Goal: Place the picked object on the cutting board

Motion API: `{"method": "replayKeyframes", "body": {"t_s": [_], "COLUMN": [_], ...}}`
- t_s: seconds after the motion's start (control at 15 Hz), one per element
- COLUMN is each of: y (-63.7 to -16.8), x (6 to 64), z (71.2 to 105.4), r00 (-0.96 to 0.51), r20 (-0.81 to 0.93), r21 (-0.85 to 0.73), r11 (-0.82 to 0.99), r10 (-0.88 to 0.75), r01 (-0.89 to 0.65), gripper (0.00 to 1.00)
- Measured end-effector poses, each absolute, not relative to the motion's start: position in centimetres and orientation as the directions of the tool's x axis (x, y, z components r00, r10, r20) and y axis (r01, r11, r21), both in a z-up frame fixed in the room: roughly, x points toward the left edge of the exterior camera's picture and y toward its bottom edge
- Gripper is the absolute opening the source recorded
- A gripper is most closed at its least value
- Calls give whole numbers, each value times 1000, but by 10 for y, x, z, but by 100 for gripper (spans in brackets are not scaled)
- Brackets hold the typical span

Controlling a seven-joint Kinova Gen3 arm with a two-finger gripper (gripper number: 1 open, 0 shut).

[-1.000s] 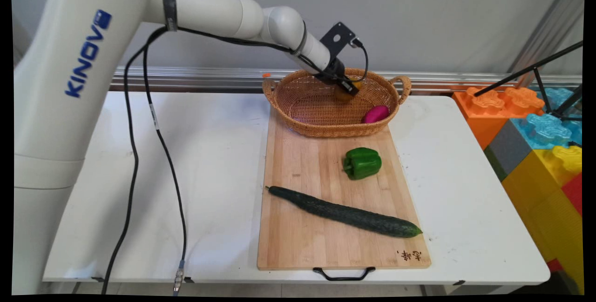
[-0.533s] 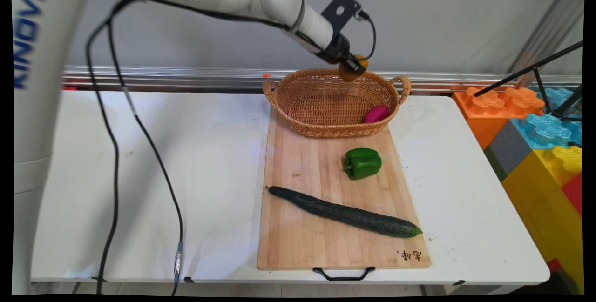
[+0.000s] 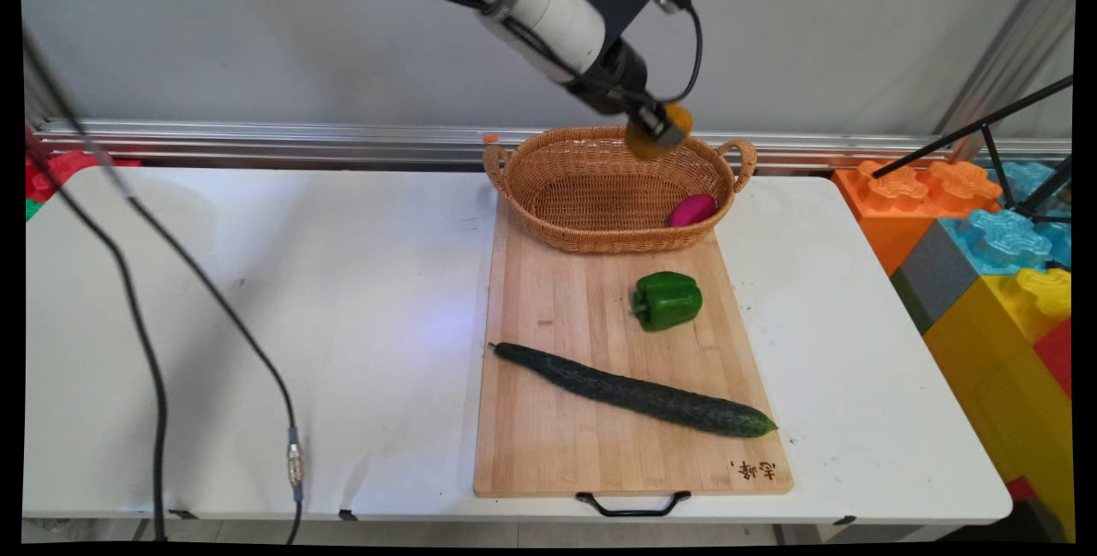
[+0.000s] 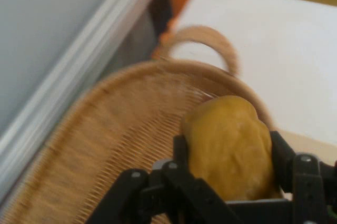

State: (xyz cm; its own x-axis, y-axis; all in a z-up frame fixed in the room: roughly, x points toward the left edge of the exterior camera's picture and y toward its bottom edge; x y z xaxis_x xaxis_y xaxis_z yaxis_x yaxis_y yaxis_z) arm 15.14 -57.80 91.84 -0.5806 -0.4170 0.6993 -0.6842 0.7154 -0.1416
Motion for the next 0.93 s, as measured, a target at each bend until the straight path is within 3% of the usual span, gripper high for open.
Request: {"method": "replayKeyframes", "body": {"t_s": [0.47, 0.93], "y": [-509, -475], "x": [160, 179], "z": [908, 868], "r00": [-666, -738], "r20": [626, 545], "r21": [-95, -104], "r11": [808, 841], "r10": [-405, -398], "r01": [-581, -530], "gripper": [0, 0]}}
